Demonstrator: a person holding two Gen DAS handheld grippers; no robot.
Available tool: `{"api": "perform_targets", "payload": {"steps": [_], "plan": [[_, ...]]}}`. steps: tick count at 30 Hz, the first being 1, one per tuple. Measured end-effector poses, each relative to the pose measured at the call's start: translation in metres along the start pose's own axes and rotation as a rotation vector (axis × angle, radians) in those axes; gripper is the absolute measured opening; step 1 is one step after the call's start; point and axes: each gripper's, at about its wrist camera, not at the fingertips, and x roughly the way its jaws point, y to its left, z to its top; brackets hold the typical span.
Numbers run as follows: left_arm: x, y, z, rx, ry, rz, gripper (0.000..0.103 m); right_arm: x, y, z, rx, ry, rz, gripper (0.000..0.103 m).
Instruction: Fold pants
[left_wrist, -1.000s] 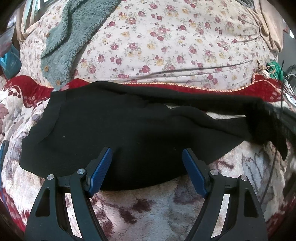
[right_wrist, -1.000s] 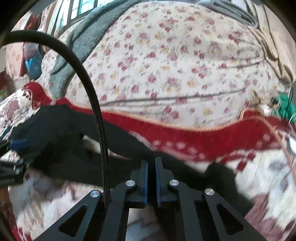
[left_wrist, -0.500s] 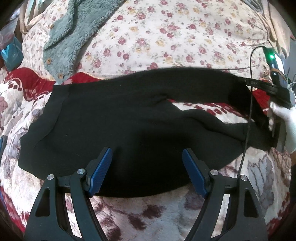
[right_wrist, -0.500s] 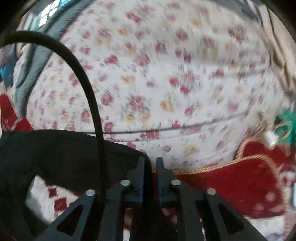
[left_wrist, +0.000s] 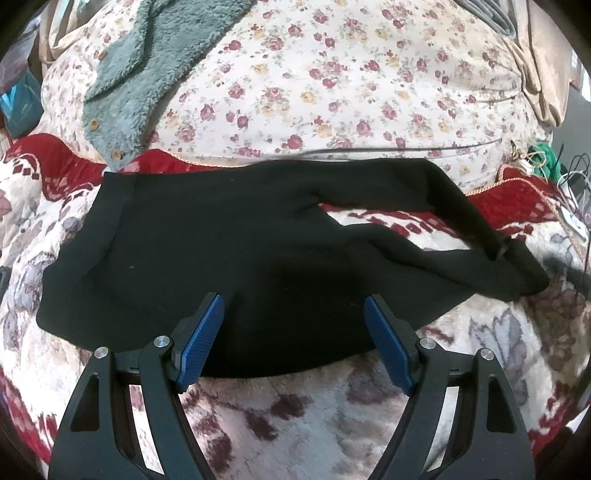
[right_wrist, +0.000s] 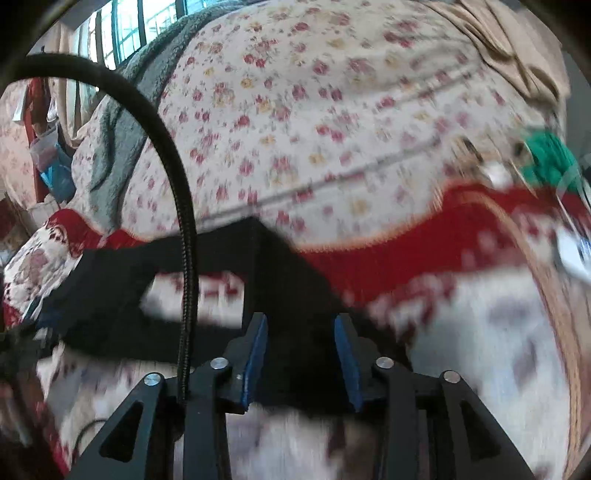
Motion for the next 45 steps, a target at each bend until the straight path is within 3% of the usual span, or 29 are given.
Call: {"api": "perform_targets", "payload": {"steps": [5,10,13,16,18,22,25,29,34,39,45], "plan": [[-0.004,0.01,0.0,-0.038,0.007,-0.012,0.08,0.0,-0.008,-0.038,-0.016,0.075,-0.068,0.044],[-0.007,0.037,-0.002,-0.098,0.017,0.001,0.08,0.014,-0.005,-0.034,-0.068,0.102,-0.114,0.045],[-0.008,0.054,-0.007,-0.14,0.019,0.017,0.08,0.025,-0.015,-0.026,-0.017,0.112,-0.134,0.048],[-0.008,0.059,-0.006,-0.159,0.017,0.02,0.08,0.046,-0.028,-0.021,0.079,0.156,-0.05,0.048],[-0.008,0.058,-0.006,-0.153,0.01,0.023,0.08,0.048,-0.032,-0.012,0.116,0.104,0.0,0.041],[-0.005,0.049,-0.007,-0.101,0.004,0.057,0.08,0.049,-0.04,0.019,0.228,0.007,0.137,0.039],[-0.004,0.042,-0.008,-0.063,-0.002,0.059,0.08,0.07,-0.045,0.043,0.263,-0.02,0.104,0.04],[-0.007,0.037,-0.008,-0.034,-0.015,0.022,0.08,0.111,-0.053,0.066,0.298,0.025,0.083,0.046],[-0.01,0.04,-0.006,-0.054,-0.017,0.007,0.08,0.12,-0.058,0.059,0.326,0.069,0.074,0.046],[-0.018,0.058,-0.009,-0.161,0.015,-0.047,0.08,0.085,-0.052,0.042,0.317,0.045,0.093,0.046],[-0.027,0.101,-0.036,-0.343,0.078,-0.024,0.08,0.064,-0.041,0.011,0.284,0.099,0.155,0.047]]}}
